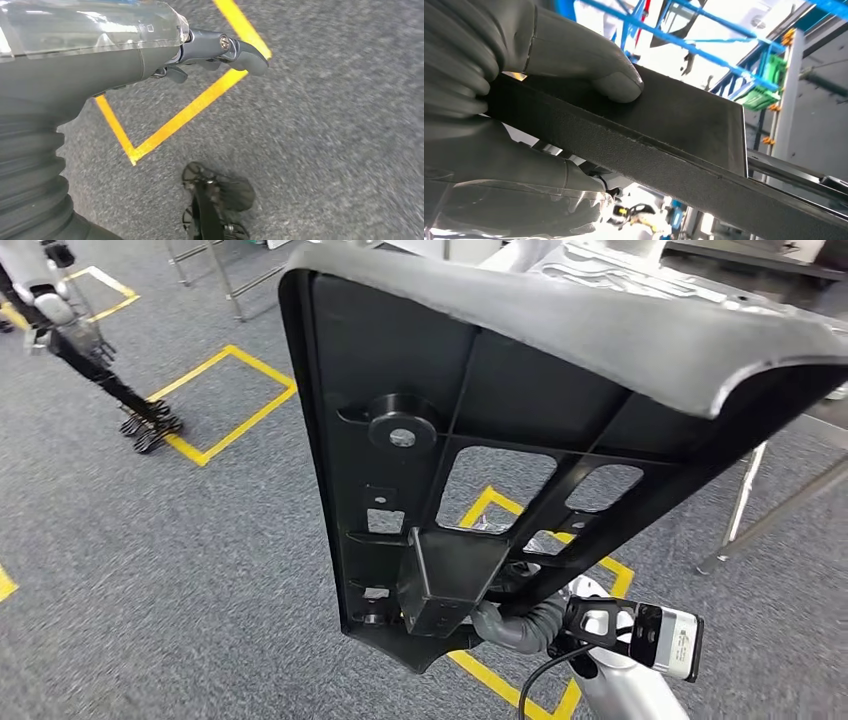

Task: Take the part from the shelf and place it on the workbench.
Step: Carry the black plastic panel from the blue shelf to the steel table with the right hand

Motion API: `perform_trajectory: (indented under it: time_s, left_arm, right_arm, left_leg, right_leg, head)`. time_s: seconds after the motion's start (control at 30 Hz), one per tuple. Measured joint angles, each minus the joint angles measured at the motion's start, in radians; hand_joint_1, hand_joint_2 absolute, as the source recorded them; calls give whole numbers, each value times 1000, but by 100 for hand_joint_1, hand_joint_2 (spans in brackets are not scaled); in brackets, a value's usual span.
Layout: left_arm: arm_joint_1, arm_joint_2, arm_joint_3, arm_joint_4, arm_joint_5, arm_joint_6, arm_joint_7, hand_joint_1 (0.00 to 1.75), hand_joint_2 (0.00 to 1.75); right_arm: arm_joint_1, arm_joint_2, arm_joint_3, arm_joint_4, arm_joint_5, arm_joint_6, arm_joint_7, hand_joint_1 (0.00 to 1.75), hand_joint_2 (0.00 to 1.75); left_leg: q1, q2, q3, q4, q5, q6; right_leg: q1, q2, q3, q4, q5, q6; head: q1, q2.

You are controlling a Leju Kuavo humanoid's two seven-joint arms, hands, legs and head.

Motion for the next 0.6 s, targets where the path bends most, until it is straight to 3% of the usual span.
perform_trajectory:
  time_s: [0.07,0.13,0.17,0.23,0.3,0.37,0.4,0.47,0.5,0.53,0.6]
  left_arm:
    - [1,0,0,0,0,0,-1,0,175]
    - [-1,0,0,0,0,-2,-3,0,175]
    - [-3,0,0,0,0,-4,-4,0,175]
    - [-7,0,0,-1,0,-7,-5,0,175]
    - [-6,0,0,-1,-1,-8,-6,0,175]
    - [-2,0,1,-1,-1,-8,-5,0,175]
    - [-2,0,1,-1,-1,-8,-5,0,175]
    - [-4,0,1,-1,-1,-8,-5,0,175]
    - [-6,0,1,-1,-1,-8,-5,0,175]
    - [-6,0,1,-1,-1,-7,-5,0,175]
    - [-7,0,1,-1,1,-4,-4,0,175]
  right_arm:
    - [-1,0,2,2,0,-1,0,175,175]
    - [-2,-2,4,3,0,-4,1,175,175]
    - [-2,-4,4,3,0,-7,1,175,175]
    - [-6,-7,4,3,-1,-13,2,175,175]
    - [-9,-9,4,4,-2,-15,3,175,175]
    - [-9,-10,5,7,-2,-15,3,175,175]
    - [-8,-11,5,8,-2,-15,4,175,175]
    - [-9,-13,5,10,-2,-15,4,175,175]
    - [-10,-13,5,10,-2,-15,4,175,175]
    - [-12,-13,6,10,-2,-15,5,175,175]
    - [-16,-13,7,10,-3,-15,9,175,175]
  left_leg:
    - [3,-39,31,-73,19,6]
    - [2,-30,34,-80,18,17]
    - [3,-18,35,-84,21,24]
    - [5,8,38,-92,26,39]
    - [0,35,38,-94,26,47]
    - [-2,64,38,-94,24,49]
    - [-3,79,38,-94,22,49]
    - [-3,103,42,-93,19,45]
    - [-5,113,45,-93,16,41]
    - [-7,122,48,-92,13,36]
    - [-12,141,52,-91,8,26]
  right_leg:
    - [-1,23,-8,5,1,11]
    - [-4,46,-16,4,6,25]
    - [-4,42,-20,6,5,30]
    - [0,-7,-44,53,-25,38]
    - [-1,-64,-101,169,-86,42]
    - [-6,-80,-151,268,-117,47]
    - [-8,-84,-152,271,-108,48]
    - [-9,-104,-96,170,-48,45]
    - [-5,-129,-57,98,-23,41]
    - [0,-148,-28,44,-6,36]
    - [9,-163,-9,1,-2,26]
  head:
    - [0,0]
    - [0,0]
    - [0,0]
    - [0,0]
    - [0,0]
    - [0,0]
    - [0,0]
    - [0,0]
    - [0,0]
    - [0,0]
    - [0,0]
